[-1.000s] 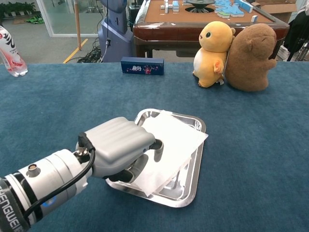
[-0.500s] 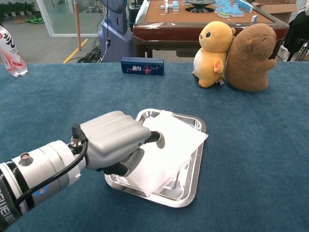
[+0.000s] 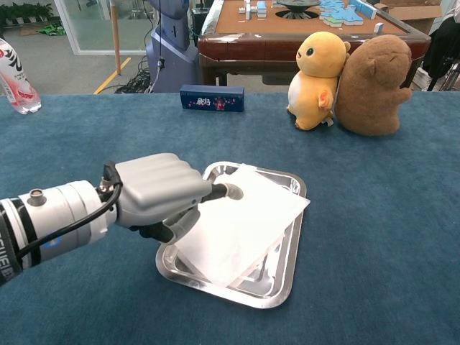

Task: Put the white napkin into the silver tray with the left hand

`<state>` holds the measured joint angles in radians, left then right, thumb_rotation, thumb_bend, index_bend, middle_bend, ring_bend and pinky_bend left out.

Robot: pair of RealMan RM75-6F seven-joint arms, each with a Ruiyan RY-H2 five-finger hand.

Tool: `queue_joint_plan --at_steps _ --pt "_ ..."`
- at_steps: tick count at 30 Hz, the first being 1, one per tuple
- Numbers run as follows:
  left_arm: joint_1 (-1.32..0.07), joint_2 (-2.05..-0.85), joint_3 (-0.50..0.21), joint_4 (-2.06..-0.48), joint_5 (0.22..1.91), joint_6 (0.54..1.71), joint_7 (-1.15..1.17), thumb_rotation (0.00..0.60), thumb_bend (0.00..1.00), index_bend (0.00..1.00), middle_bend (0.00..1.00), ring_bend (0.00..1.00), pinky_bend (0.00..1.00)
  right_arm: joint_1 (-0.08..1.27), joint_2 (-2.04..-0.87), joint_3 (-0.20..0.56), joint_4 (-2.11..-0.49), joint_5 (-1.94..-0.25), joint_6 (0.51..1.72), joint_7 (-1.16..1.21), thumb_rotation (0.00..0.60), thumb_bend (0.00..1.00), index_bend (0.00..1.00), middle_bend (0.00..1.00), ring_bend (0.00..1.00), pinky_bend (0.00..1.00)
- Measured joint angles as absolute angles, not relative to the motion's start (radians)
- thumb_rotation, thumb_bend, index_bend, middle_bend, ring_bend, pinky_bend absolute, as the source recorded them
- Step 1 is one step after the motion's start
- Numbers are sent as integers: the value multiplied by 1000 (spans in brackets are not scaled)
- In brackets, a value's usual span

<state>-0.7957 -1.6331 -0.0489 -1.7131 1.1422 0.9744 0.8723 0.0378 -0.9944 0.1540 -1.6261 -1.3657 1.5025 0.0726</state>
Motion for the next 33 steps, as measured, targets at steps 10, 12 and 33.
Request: queue_joint_plan --at_steps 10,12,33 --pt "-832 -1631 -61 -1644 1131 931 821 600 725 100 796 525 668 39 -995 153 -1625 -1365 1500 72 600 393 332 313 158 296" --pt "-841 -1633 -64 -1634 1125 921 815 600 725 102 796 526 668 39 -995 153 -1625 -1364 1499 72 600 393 333 313 158 296" --pt "-888 -1610 -17 -1642 1024 905 874 600 729 181 796 528 668 40 -995 155 -1624 -1361 1497 73 600 392 333 313 158 296"
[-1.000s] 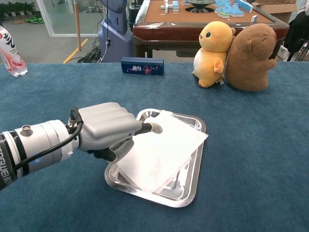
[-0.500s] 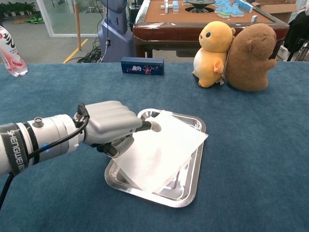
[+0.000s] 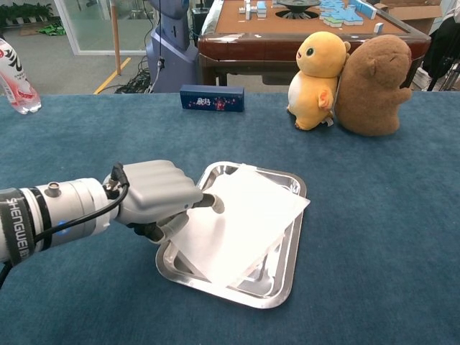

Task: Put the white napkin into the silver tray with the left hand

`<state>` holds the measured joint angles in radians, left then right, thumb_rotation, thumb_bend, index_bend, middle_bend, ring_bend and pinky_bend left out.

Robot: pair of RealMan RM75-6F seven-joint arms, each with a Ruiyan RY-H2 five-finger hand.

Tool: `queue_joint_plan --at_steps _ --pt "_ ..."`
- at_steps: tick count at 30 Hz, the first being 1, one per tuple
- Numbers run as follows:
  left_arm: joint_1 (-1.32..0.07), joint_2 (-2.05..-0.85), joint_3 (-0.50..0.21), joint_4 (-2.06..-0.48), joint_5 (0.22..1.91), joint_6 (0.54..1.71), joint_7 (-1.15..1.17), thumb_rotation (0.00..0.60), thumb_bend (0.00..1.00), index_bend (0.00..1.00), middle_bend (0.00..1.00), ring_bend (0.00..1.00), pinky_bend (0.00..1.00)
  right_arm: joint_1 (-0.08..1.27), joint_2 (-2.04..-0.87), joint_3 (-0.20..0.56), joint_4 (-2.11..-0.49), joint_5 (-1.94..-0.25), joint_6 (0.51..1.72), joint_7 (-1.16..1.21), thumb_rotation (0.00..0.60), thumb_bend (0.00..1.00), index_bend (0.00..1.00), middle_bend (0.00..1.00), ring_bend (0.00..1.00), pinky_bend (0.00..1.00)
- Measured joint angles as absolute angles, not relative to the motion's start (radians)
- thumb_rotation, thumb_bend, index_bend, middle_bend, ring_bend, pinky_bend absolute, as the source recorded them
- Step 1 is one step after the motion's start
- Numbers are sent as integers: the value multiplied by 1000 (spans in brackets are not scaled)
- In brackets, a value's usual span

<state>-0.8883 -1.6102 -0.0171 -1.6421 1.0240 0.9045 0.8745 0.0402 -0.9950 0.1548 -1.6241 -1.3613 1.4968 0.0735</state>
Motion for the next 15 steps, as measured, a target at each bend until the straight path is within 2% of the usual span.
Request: queue_joint_plan --at_steps 15 --pt "-900 -1607 7 -1650 964 932 910 600 730 208 798 530 668 40 -994 155 -1624 -1362 1498 76 600 393 333 313 158 296"
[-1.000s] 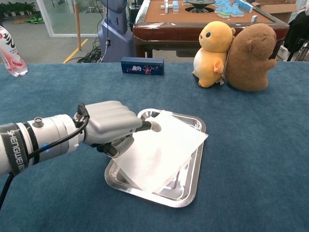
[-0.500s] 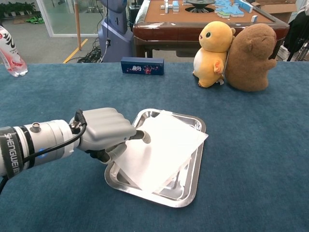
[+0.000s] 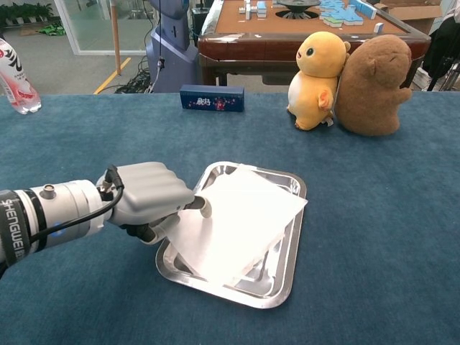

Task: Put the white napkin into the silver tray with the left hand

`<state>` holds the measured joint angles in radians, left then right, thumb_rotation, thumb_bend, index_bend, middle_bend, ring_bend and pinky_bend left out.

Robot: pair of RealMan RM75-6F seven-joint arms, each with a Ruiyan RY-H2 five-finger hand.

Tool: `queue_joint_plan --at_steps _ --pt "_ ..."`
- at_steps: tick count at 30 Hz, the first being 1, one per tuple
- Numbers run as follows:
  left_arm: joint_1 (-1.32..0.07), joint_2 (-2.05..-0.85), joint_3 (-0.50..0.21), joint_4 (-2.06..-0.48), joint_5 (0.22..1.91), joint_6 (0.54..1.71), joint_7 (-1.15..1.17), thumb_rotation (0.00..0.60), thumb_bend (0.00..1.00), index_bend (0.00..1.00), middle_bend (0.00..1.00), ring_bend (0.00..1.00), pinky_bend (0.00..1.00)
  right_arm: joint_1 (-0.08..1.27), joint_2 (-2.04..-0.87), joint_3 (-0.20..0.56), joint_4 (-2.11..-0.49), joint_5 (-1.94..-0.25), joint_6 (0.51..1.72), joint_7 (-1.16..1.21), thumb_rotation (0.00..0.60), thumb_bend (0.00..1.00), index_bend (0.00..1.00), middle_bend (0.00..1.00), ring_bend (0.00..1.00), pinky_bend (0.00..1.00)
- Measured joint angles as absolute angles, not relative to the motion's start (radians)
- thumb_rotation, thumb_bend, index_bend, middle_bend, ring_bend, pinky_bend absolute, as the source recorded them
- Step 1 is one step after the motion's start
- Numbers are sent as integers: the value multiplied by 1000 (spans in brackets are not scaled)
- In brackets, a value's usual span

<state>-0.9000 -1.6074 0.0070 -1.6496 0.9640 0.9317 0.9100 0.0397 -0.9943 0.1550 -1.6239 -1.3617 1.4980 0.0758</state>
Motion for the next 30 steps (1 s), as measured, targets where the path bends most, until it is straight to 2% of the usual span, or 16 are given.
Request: queue_joint_plan --at_steps 30 --pt "-933 -1643 37 -1740 815 1043 1048 600 739 211 803 536 669 38 -992 157 -1624 -1359 1500 84 600 393 333 313 158 296"
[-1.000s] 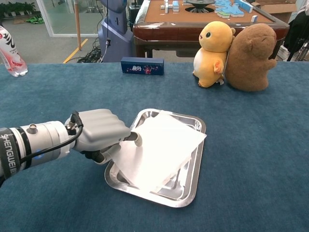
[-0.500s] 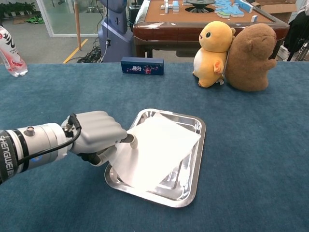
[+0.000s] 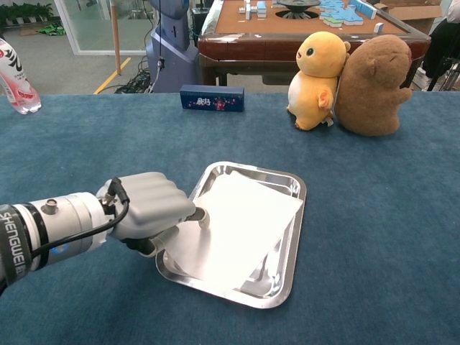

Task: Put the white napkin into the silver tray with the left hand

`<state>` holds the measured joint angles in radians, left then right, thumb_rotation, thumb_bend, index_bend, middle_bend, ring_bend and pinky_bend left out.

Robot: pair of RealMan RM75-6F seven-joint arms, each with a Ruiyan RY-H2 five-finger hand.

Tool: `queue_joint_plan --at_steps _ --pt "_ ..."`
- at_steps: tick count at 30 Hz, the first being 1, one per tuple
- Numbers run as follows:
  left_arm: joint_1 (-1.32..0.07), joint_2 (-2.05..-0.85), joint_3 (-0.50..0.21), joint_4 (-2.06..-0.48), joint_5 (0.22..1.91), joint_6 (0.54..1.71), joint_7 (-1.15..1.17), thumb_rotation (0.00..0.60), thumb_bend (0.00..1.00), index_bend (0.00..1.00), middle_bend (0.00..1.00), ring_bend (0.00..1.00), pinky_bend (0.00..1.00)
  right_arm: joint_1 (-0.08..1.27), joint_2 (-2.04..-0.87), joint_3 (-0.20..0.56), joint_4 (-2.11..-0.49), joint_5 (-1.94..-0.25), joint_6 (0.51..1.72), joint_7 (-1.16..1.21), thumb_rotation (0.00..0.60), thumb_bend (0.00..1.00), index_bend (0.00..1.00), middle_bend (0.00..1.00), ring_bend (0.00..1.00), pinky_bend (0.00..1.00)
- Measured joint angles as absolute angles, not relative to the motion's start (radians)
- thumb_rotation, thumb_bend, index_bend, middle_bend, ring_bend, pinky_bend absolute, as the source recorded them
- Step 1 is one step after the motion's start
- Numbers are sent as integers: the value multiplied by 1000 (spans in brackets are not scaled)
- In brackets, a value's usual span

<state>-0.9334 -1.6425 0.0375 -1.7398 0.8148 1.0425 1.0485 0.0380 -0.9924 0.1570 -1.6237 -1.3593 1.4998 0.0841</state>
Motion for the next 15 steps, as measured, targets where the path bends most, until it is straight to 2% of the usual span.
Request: queue_joint_plan --at_steps 15 --pt "-958 -1681 29 -1780 737 1114 1121 600 755 210 807 539 668 38 -993 157 -1623 -1360 1499 84 600 393 333 313 158 296"
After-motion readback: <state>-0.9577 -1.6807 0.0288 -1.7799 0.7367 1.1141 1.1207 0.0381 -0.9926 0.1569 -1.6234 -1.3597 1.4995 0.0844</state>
